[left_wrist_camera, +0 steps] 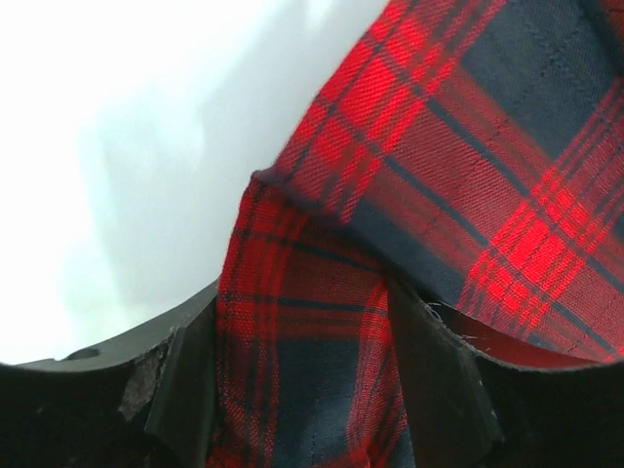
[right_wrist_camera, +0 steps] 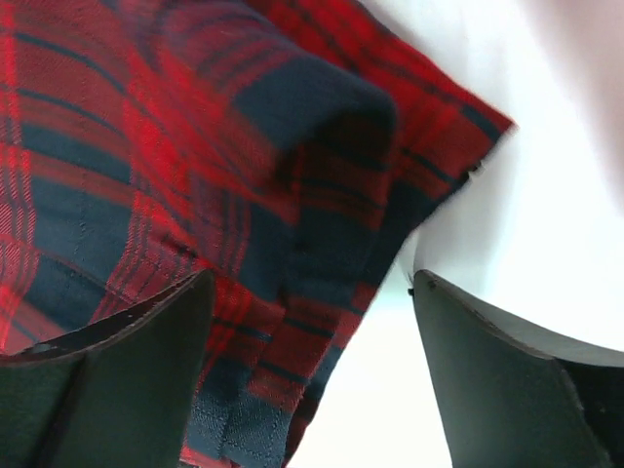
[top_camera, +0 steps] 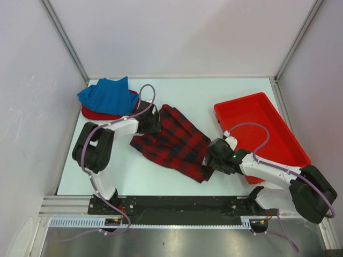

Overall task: Fold and stack the skirts
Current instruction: Fold the skirt at the center of the board.

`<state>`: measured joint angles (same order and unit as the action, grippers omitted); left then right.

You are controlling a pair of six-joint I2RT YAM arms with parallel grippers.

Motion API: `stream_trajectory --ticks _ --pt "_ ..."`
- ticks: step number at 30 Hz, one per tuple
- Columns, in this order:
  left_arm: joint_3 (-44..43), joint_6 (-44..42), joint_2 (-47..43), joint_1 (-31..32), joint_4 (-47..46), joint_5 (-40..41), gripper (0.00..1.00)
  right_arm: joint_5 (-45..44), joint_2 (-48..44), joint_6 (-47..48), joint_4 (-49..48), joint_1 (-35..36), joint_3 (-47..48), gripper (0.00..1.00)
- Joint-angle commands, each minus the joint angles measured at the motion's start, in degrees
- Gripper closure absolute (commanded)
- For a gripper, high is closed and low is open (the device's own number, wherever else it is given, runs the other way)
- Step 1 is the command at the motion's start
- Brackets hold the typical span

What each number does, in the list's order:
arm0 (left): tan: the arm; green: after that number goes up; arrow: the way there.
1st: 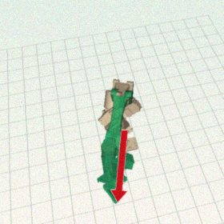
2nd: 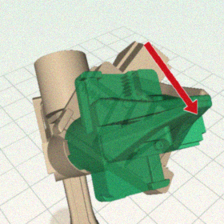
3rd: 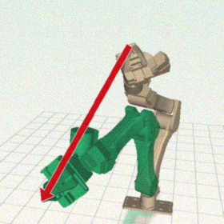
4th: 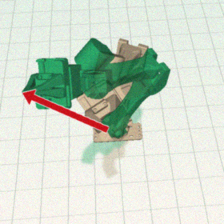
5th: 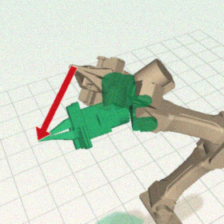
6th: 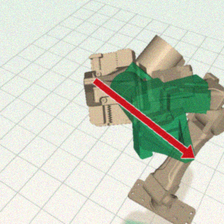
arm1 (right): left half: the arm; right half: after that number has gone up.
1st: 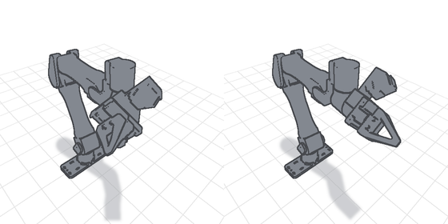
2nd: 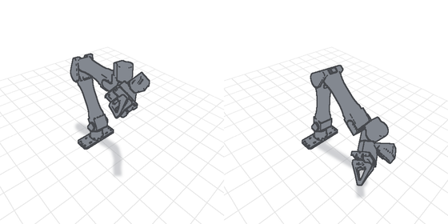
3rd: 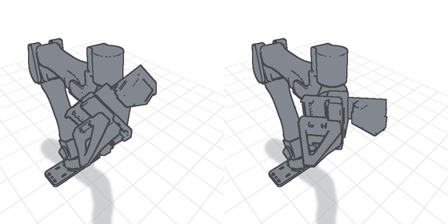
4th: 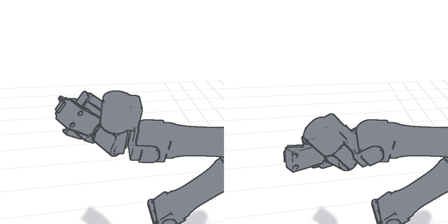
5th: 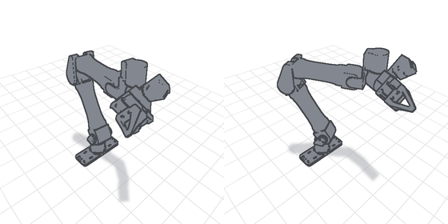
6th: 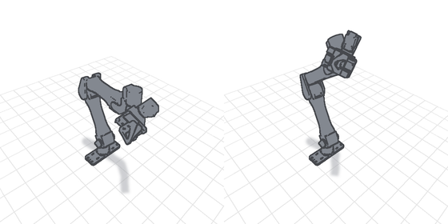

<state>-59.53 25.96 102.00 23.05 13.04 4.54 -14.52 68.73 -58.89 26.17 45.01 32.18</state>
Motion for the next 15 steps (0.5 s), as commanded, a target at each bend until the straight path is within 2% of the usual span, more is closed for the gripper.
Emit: stream_trajectory --ticks 1,4,5,7,8,10,11,12,15 --pt "-5.9 -2.5 6.2 -0.8 -2.9 -3.8 0.33 -0.9 1.7 -0.8 -2.4 -0.5 -1.6 0.16" --pt "-5.8 -1.9 7.1 -0.8 -2.7 -6.4 0.44 -1.6 1.8 0.7 -5.7 -1.6 -2.1 0.29" --pt "-5.0 -1.3 6.6 -0.8 -2.6 -6.4 0.5 -0.7 2.0 2.7 -7.0 -1.9 -2.1 0.38" --pt "-2.0 0.5 5.2 -0.8 -2.0 -5.5 0.56 0.3 3.1 5.6 -11.5 -3.2 -2.1 0.49" --pt "-0.6 1.2 2.9 -0.7 -2.0 -5.5 0.57 1.9 3.6 10.2 -13.5 -3.7 -2.0 0.7" --pt "4.0 3.8 -0.2 -0.8 -1.9 -4.7 0.57 3.5 5.6 15.7 -19.6 -6.0 -1.7 0.87" --pt "5.5 5.1 -3.4 -0.8 -1.7 -4.7 0.57 5.9 6.3 18.6 -21.1 -6.7 -1.0 0.92" --pt "8.1 6.0 -5.2 -0.8 -1.4 -4.8 0.57 7.2 7.4 23.8 -22.0 -7.8 0.1 0.93" --pt "13.2 9.8 -11.6 -0.7 0.4 -1.9 0.57 11.2 12.2 31.7 -22.8 -10.1 5.1 1.0"
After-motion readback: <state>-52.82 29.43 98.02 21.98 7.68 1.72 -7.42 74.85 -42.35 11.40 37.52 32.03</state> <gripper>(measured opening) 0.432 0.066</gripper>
